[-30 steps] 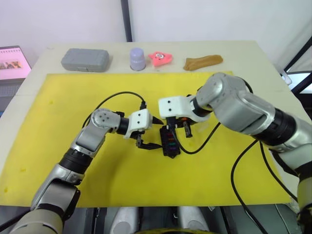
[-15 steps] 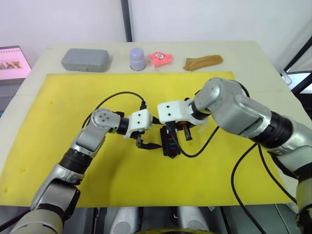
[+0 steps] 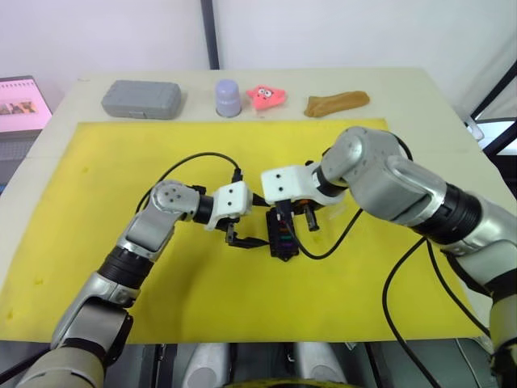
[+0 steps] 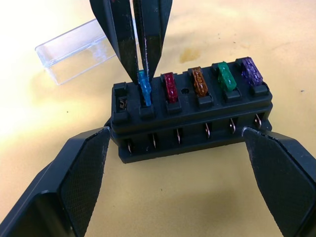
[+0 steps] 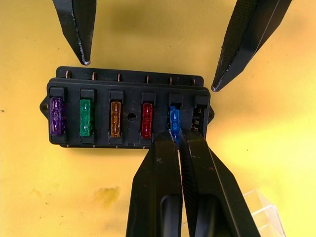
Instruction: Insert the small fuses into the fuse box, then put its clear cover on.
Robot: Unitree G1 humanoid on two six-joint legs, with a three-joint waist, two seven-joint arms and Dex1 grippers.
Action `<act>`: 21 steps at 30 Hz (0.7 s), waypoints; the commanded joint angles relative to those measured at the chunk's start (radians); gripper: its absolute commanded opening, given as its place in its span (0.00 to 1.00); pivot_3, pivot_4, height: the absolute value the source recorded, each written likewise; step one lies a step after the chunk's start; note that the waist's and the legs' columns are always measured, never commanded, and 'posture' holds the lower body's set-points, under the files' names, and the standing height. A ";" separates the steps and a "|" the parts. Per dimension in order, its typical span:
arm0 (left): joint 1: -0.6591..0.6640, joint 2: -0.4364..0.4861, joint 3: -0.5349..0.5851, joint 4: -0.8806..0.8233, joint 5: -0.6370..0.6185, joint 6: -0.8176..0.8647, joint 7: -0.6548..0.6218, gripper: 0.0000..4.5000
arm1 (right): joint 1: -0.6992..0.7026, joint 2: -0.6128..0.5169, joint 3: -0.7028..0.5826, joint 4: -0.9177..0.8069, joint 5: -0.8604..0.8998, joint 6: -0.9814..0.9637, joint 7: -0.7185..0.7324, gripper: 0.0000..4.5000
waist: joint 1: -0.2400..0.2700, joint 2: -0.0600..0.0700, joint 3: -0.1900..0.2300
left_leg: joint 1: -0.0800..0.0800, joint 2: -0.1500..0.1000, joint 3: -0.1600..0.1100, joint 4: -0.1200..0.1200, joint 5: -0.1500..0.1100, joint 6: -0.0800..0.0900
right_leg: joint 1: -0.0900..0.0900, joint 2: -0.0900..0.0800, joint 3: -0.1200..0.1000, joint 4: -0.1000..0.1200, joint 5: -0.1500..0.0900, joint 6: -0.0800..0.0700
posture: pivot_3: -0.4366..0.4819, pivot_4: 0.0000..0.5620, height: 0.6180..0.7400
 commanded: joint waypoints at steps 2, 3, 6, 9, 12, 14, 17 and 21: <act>0.005 0.001 0.009 -0.038 -0.005 -0.006 0.003 1.00 | 0.000 0.012 -0.004 0.004 -0.022 -0.008 0.004 0.00 | 0.000 0.000 0.000 | 0.000 0.000 0.000 0.000 0.000 0.000 | 0.000 0.000 0.000 0.000 0.000 0.000 | 0.48 0.27 1.00; 0.005 0.001 0.009 -0.038 -0.005 -0.005 0.003 1.00 | -0.003 0.014 -0.007 0.006 -0.022 -0.007 0.006 0.00 | 0.000 0.000 0.000 | 0.000 0.000 0.000 0.000 0.000 0.000 | 0.000 0.000 0.000 0.000 0.000 0.000 | 0.48 0.27 1.00; 0.006 0.003 0.011 -0.039 -0.005 -0.005 0.003 1.00 | -0.016 0.014 -0.019 0.005 -0.018 -0.003 0.015 0.00 | 0.000 0.000 0.000 | 0.000 0.000 0.000 0.000 0.000 0.000 | 0.000 0.000 0.000 0.000 0.000 0.000 | 0.48 0.27 1.00; 0.006 0.004 0.012 -0.038 -0.005 -0.006 0.002 1.00 | -0.028 0.008 -0.035 0.002 -0.014 0.004 0.024 0.00 | 0.000 0.000 0.000 | 0.000 0.000 0.000 0.000 0.000 0.000 | 0.000 0.000 0.000 0.000 0.000 0.000 | 0.48 0.27 1.00; 0.004 0.003 0.012 -0.035 -0.005 -0.007 0.001 1.00 | -0.036 0.005 -0.043 0.001 -0.014 0.009 0.030 0.00 | 0.000 0.000 0.000 | 0.000 0.000 0.000 0.000 0.000 0.000 | 0.000 0.000 0.000 0.000 0.000 0.000 | 0.48 0.27 1.00; 0.001 0.002 0.012 -0.030 -0.005 -0.009 0.000 1.00 | -0.041 0.004 -0.047 0.002 -0.014 0.012 0.034 0.00 | 0.000 0.000 0.000 | 0.000 0.000 0.000 0.000 0.000 0.000 | 0.000 0.000 0.000 0.000 0.000 0.000 | 0.48 0.27 1.00; -0.002 0.000 0.012 -0.028 -0.004 -0.010 0.000 1.00 | -0.044 0.005 -0.046 0.006 -0.015 0.012 0.036 0.00 | 0.000 0.000 0.000 | 0.000 0.000 0.000 0.000 0.000 0.000 | 0.000 0.000 0.000 0.000 0.000 0.000 | 0.48 0.27 1.00; -0.003 -0.001 0.011 -0.028 -0.004 -0.010 0.000 1.00 | -0.038 0.008 -0.036 0.017 -0.023 0.007 0.034 0.00 | 0.000 0.000 0.000 | 0.000 0.000 0.000 0.000 0.000 0.000 | 0.000 0.000 0.000 0.000 0.000 0.000 | 0.48 0.27 1.00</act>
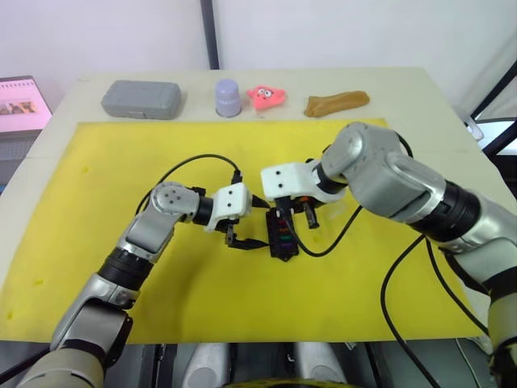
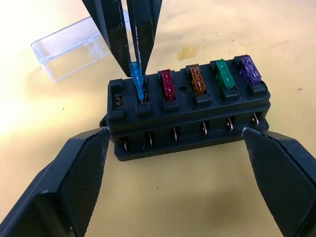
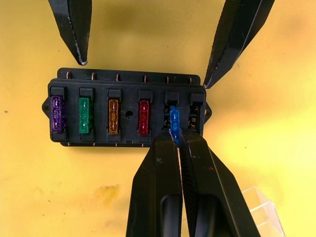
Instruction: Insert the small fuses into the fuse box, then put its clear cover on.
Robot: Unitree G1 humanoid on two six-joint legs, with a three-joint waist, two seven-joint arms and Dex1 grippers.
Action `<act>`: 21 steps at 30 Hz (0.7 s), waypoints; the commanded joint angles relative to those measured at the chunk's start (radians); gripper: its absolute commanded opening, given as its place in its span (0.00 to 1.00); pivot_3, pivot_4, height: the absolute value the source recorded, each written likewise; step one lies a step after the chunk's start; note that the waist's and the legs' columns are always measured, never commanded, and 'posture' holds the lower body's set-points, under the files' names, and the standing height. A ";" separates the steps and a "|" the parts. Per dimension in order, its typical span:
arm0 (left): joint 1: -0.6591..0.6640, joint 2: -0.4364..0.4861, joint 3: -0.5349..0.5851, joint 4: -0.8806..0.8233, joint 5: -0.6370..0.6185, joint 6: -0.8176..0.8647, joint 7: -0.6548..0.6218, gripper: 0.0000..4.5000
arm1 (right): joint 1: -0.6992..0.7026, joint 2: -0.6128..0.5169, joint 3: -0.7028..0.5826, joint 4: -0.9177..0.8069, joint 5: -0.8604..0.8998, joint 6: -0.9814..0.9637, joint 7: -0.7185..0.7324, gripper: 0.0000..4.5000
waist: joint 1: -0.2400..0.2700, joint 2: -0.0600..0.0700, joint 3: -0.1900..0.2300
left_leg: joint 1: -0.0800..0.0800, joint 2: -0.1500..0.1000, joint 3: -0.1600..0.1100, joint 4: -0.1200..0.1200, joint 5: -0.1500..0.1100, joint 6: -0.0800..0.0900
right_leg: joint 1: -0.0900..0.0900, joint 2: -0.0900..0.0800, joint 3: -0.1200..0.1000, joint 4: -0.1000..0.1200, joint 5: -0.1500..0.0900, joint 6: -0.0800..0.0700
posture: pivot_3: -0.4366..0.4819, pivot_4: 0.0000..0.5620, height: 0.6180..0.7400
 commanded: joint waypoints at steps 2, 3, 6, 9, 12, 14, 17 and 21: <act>-0.010 0.000 0.012 -0.031 -0.005 -0.008 0.001 1.00 | -0.020 0.002 -0.019 0.003 -0.018 -0.009 0.002 0.00 | 0.000 0.000 0.000 | 0.000 0.000 0.000 0.000 0.000 0.000 | 0.000 0.000 0.000 0.000 0.000 0.000 | 0.48 0.27 1.00; -0.010 0.000 0.012 -0.032 -0.005 -0.008 0.001 1.00 | -0.018 0.003 -0.017 0.005 -0.019 -0.011 0.002 0.00 | 0.000 0.000 0.000 | 0.000 0.000 0.000 0.000 0.000 0.000 | 0.000 0.000 0.000 0.000 0.000 0.000 | 0.48 0.27 1.00; -0.008 0.003 0.014 -0.036 -0.005 -0.005 0.003 1.00 | -0.010 0.009 -0.007 0.012 -0.024 -0.020 0.002 0.00 | 0.000 0.000 0.000 | 0.000 0.000 0.000 0.000 0.000 0.000 | 0.000 0.000 0.000 0.000 0.000 0.000 | 0.48 0.27 1.00; -0.006 0.004 0.015 -0.038 -0.005 -0.004 0.005 1.00 | -0.005 0.017 0.000 0.024 -0.028 -0.026 0.002 0.00 | 0.000 0.000 0.000 | 0.000 0.000 0.000 0.000 0.000 0.000 | 0.000 0.000 0.000 0.000 0.000 0.000 | 0.48 0.27 1.00; -0.005 0.006 0.016 -0.039 -0.005 -0.003 0.005 1.00 | 0.002 0.026 0.009 0.034 -0.034 -0.033 0.003 0.00 | 0.000 0.000 0.000 | 0.000 0.000 0.000 0.000 0.000 0.000 | 0.000 0.000 0.000 0.000 0.000 0.000 | 0.48 0.27 1.00; -0.003 0.007 0.016 -0.040 -0.006 -0.003 0.005 1.00 | 0.006 0.032 0.014 0.041 -0.039 -0.036 0.003 0.00 | -0.001 0.000 0.000 | 0.000 0.000 0.000 0.000 0.000 0.000 | 0.000 0.000 0.000 0.000 0.000 0.000 | 0.48 0.27 1.00; -0.002 0.006 0.016 -0.040 -0.005 -0.003 0.006 1.00 | 0.011 0.039 0.018 0.049 -0.044 -0.038 0.005 0.00 | -0.001 0.000 0.000 | 0.000 0.000 0.000 0.000 0.000 0.000 | 0.000 0.000 0.000 0.000 0.000 0.000 | 0.48 0.27 1.00; -0.001 0.005 0.014 -0.039 -0.004 -0.005 0.007 1.00 | 0.015 0.043 0.014 0.042 -0.046 -0.034 0.011 0.00 | -0.001 0.000 0.000 | 0.000 0.000 0.000 0.000 0.000 0.000 | 0.000 0.000 0.000 0.000 0.000 0.000 | 0.48 0.27 1.00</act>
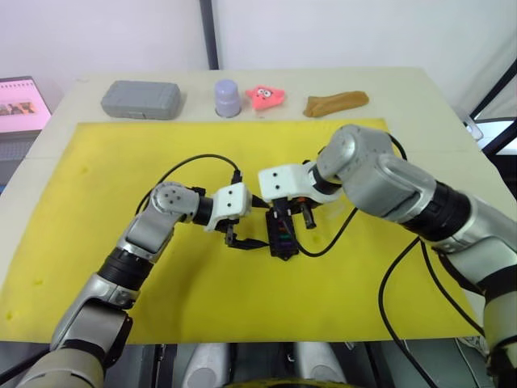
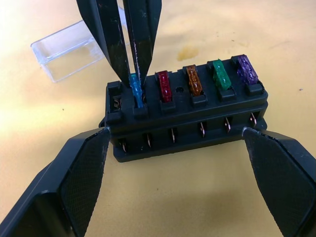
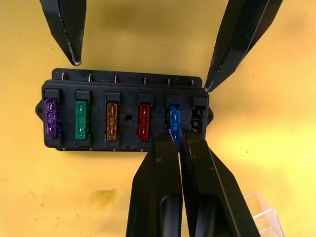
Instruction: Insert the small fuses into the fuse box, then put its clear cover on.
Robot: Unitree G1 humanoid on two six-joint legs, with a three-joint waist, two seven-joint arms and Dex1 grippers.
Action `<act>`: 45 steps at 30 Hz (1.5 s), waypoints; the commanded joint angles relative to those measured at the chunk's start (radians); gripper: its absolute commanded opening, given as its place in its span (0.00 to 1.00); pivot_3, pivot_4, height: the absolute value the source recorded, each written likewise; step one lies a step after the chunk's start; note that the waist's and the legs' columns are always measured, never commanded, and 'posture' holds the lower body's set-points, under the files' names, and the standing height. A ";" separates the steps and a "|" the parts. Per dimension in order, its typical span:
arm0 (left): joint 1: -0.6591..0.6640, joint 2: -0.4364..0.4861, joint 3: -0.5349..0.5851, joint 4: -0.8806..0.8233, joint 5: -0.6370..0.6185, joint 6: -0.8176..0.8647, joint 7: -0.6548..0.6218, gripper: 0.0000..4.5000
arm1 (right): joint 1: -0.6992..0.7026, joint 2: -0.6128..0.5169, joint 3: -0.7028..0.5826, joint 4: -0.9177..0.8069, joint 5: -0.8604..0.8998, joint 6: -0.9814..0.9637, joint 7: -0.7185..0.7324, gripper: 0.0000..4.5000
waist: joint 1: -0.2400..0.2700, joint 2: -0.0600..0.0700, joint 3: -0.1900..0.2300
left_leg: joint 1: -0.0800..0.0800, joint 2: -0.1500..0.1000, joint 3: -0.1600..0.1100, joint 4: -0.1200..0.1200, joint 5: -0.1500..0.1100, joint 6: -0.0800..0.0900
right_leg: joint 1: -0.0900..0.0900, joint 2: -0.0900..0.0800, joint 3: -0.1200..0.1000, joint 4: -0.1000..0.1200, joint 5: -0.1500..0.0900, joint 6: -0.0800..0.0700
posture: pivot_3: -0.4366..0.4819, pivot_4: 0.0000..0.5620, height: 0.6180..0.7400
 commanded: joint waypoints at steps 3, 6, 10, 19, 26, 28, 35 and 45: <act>-0.002 0.004 0.013 -0.037 -0.003 -0.007 0.004 1.00 | 0.005 0.009 -0.004 -0.008 -0.010 0.002 0.007 0.00 | 0.000 0.000 0.000 | 0.000 0.000 0.000 0.000 0.000 0.000 | 0.000 0.000 0.000 0.000 0.000 0.000 | 0.48 0.27 1.00; -0.003 0.004 0.013 -0.035 -0.003 -0.009 0.003 1.00 | 0.003 0.007 -0.019 -0.021 -0.002 0.012 0.006 0.00 | 0.000 0.000 0.000 | 0.000 0.000 0.000 0.000 0.000 0.000 | 0.000 0.000 0.000 0.000 0.000 0.000 | 0.48 0.27 1.00; -0.004 0.005 0.012 -0.034 -0.003 -0.011 0.001 1.00 | 0.002 0.007 -0.034 -0.034 0.007 0.031 0.001 0.00 | 0.000 0.000 0.000 | 0.000 0.000 0.000 0.000 0.000 0.000 | 0.000 0.000 0.000 0.000 0.000 0.000 | 0.48 0.27 1.00; -0.006 0.005 0.012 -0.031 -0.002 -0.013 -0.002 1.00 | 0.009 0.013 -0.057 -0.040 0.018 0.051 -0.013 0.43 | 0.000 0.000 0.000 | 0.000 0.000 0.000 0.000 0.000 0.000 | 0.000 0.000 0.000 0.000 0.000 0.000 | 0.48 0.27 1.00; -0.005 0.008 0.014 -0.031 -0.002 -0.011 -0.001 1.00 | -0.003 -0.003 -0.127 -0.047 0.054 0.054 -0.021 0.43 | 0.000 0.000 0.000 | 0.000 0.000 0.000 0.000 0.000 0.000 | 0.000 0.000 0.000 0.000 0.000 0.000 | 0.48 0.27 1.00; -0.006 0.008 0.016 -0.027 -0.003 -0.013 -0.001 1.00 | -0.004 -0.009 -0.157 -0.051 0.068 0.054 -0.026 0.43 | 0.001 0.000 0.000 | 0.000 0.000 0.000 0.000 0.000 0.000 | 0.000 0.000 0.000 0.000 0.000 0.000 | 0.48 0.27 1.00; -0.015 0.008 0.021 -0.012 -0.003 -0.019 -0.002 1.00 | 0.144 0.005 -0.432 -0.133 0.171 -0.017 -0.146 0.43 | 0.004 0.000 0.000 | 0.000 0.000 0.000 0.000 0.000 0.000 | 0.000 0.000 0.000 0.000 0.000 0.000 | 0.48 0.27 1.00; -0.002 0.013 0.030 -0.037 -0.017 0.002 0.004 1.00 | 0.454 0.073 -0.693 -0.140 0.377 -0.237 -0.216 0.43 | 0.002 0.000 0.000 | 0.000 0.000 0.000 0.000 0.000 0.000 | 0.001 0.000 0.000 0.000 0.000 0.000 | 0.48 0.27 1.00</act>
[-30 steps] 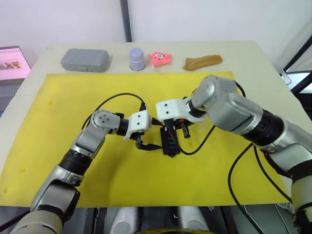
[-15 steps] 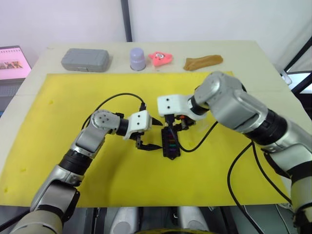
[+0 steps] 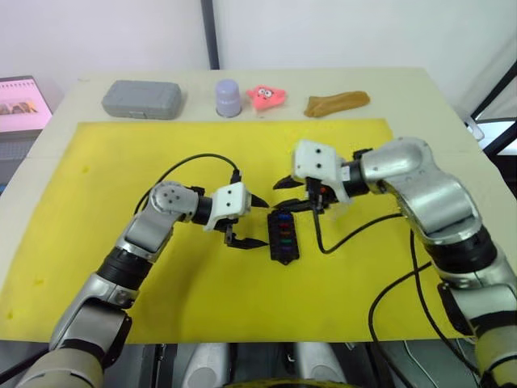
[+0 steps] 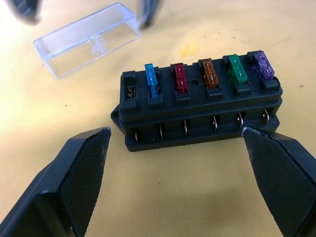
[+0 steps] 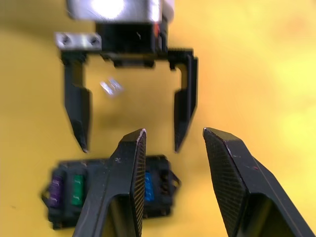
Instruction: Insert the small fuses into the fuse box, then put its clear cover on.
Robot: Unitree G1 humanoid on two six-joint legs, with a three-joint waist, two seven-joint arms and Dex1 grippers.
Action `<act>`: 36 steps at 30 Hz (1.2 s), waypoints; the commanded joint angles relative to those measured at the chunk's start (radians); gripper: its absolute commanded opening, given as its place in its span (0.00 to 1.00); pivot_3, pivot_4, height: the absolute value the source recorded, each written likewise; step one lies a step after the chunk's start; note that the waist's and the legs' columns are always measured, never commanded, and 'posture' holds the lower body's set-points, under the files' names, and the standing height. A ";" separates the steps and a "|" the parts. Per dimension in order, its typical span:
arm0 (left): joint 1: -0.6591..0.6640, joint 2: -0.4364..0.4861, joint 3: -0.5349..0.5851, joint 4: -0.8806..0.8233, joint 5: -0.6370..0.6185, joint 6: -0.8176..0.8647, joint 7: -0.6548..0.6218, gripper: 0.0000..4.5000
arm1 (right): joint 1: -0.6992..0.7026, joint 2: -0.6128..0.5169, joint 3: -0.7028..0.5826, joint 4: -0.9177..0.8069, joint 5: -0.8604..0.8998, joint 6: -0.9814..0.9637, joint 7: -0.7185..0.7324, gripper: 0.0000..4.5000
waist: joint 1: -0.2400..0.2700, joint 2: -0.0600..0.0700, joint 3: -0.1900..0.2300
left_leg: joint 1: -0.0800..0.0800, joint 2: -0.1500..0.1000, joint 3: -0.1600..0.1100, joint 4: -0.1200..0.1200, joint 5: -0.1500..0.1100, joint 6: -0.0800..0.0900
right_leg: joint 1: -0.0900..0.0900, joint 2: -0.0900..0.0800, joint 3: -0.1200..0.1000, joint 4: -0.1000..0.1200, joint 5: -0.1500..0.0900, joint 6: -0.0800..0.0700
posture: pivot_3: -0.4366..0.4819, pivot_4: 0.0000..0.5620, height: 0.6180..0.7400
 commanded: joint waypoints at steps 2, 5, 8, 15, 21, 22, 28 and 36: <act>0.001 0.011 0.032 -0.042 -0.019 0.006 0.006 1.00 | 0.055 0.039 -0.088 -0.007 0.076 -0.058 -0.044 0.38 | -0.001 0.000 0.000 | 0.000 0.000 0.000 0.000 0.000 0.000 | 0.000 0.000 0.000 0.000 0.000 0.000 | 0.48 0.27 1.00; 0.004 0.015 0.049 -0.056 -0.032 0.027 0.011 1.00 | 0.110 0.052 -0.107 0.020 0.100 -0.080 -0.068 0.16 | -0.001 0.000 0.000 | 0.000 0.000 0.000 0.000 0.000 0.000 | 0.000 0.000 0.000 0.000 0.000 0.000 | 0.48 0.27 1.00; 0.009 0.022 0.062 -0.079 -0.049 0.054 0.011 1.00 | 0.160 0.054 -0.108 0.033 0.122 -0.104 -0.063 0.02 | 0.001 0.000 0.000 | 0.000 0.000 0.000 0.000 0.000 0.000 | 0.000 0.000 0.000 0.000 0.000 0.000 | 0.48 0.27 1.00; 0.021 0.031 0.080 -0.116 -0.086 0.108 0.013 1.00 | 0.209 0.049 -0.091 0.067 0.139 -0.140 -0.060 0.02 | -0.001 0.000 0.000 | 0.000 0.000 0.000 0.000 0.000 0.000 | 0.000 0.000 0.000 0.000 0.000 0.000 | 0.48 0.27 1.00; 0.031 0.032 0.066 -0.112 -0.083 0.116 0.007 1.00 | 0.223 0.048 -0.078 0.096 0.158 -0.132 -0.050 0.02 | 0.000 0.000 0.000 | 0.000 0.000 0.000 0.000 0.000 0.000 | 0.000 0.000 0.000 0.000 0.000 0.000 | 0.48 0.27 1.00; 0.032 0.031 0.062 -0.110 -0.079 0.112 0.007 1.00 | 0.228 0.048 -0.072 0.106 0.155 -0.139 -0.048 0.02 | 0.000 0.000 0.000 | 0.000 0.000 0.000 0.000 0.000 0.000 | 0.000 0.000 0.000 0.000 0.000 0.000 | 0.48 0.27 1.00; 0.038 0.029 0.055 -0.117 -0.072 0.110 0.007 1.00 | 0.228 0.050 -0.049 0.171 0.127 -0.181 -0.050 0.02 | 0.000 0.000 0.000 | 0.001 0.000 0.000 0.000 0.000 0.000 | 0.001 0.000 0.000 0.000 0.000 0.000 | 0.48 0.27 1.00; 0.043 0.037 0.053 -0.127 -0.070 0.109 0.007 1.00 | 0.210 0.049 -0.059 0.210 0.144 -0.193 -0.045 0.02 | 0.000 0.000 0.000 | 0.001 0.000 0.000 0.000 0.000 0.000 | 0.001 0.000 0.000 0.000 0.000 0.000 | 0.48 0.27 1.00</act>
